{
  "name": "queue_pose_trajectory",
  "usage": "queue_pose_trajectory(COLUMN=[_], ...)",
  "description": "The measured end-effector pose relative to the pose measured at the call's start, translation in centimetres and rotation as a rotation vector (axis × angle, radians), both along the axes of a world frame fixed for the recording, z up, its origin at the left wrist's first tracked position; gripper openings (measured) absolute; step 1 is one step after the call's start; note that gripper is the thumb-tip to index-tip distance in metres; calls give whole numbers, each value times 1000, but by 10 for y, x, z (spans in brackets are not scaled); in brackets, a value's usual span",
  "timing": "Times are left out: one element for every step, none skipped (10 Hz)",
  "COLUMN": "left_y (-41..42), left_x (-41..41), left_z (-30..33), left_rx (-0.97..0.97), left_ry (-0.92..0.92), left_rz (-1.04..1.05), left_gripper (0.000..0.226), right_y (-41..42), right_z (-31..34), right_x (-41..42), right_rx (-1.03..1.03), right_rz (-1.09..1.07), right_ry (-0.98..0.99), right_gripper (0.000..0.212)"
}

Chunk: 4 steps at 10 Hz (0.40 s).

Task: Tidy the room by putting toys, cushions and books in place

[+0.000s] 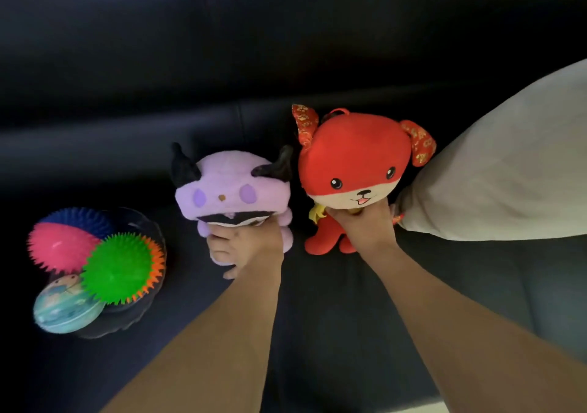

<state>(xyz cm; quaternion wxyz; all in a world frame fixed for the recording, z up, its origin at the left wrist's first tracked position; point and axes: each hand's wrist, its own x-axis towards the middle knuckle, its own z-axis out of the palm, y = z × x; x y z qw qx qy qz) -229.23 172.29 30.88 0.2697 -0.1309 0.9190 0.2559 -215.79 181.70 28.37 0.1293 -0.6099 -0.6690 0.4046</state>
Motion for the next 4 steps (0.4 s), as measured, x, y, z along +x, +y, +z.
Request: queue_pose_trajectory(left_y=[-2, -10, -16, -20], left_x=[-1, 1, 6, 12], left_z=[8, 22, 61, 127], left_rx=[-5, -58, -31, -9], left_ry=[5, -46, -119, -144], left_rz=[-6, -84, -100, -174], left_gripper=[120, 117, 104, 81], right_y=[-2, -10, -25, -43], right_z=[11, 42, 88, 147], right_x=[-1, 3, 18, 34], right_rx=[-63, -131, -196, -213], right_rz=[24, -4, 0, 10], right_ry=[-28, -112, -139, -140], right_gripper=[103, 106, 93, 75])
